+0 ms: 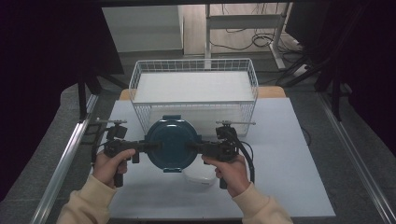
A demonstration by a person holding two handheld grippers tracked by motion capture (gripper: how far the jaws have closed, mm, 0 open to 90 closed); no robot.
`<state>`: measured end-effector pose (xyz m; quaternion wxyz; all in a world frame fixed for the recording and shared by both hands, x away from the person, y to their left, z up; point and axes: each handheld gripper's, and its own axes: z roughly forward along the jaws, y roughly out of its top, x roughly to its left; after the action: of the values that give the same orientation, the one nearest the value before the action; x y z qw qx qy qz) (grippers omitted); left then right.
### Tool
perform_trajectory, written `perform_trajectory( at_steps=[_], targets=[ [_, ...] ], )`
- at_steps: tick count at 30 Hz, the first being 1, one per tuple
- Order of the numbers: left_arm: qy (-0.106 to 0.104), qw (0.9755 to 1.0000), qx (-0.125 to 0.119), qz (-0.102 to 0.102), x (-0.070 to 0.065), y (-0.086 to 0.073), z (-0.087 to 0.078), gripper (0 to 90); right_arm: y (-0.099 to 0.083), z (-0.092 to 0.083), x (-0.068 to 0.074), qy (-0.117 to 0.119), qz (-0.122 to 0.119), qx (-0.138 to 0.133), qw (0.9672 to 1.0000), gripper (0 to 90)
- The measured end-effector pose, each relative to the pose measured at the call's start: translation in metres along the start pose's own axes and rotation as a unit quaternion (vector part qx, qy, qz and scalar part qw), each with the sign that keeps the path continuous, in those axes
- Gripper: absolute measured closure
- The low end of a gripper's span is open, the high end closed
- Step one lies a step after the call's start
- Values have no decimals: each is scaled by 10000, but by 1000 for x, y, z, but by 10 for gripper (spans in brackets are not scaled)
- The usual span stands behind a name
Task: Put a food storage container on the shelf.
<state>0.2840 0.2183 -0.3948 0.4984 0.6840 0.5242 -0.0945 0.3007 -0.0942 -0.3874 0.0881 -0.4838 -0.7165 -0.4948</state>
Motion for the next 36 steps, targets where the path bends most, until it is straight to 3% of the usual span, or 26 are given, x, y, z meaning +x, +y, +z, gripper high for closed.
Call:
perform_trajectory(
  at_steps=[19, 36],
  targets=[
    [-48, 9999, -21, 147, -13, 43, 4, 350, 42, -13, 0, -67, -116, -80, 9999, 410],
    [-13, 9992, -144, 370, -36, 78, -2, 350, 78, -32, 10, -75, -384, -175, 9991, 407]
  ],
)
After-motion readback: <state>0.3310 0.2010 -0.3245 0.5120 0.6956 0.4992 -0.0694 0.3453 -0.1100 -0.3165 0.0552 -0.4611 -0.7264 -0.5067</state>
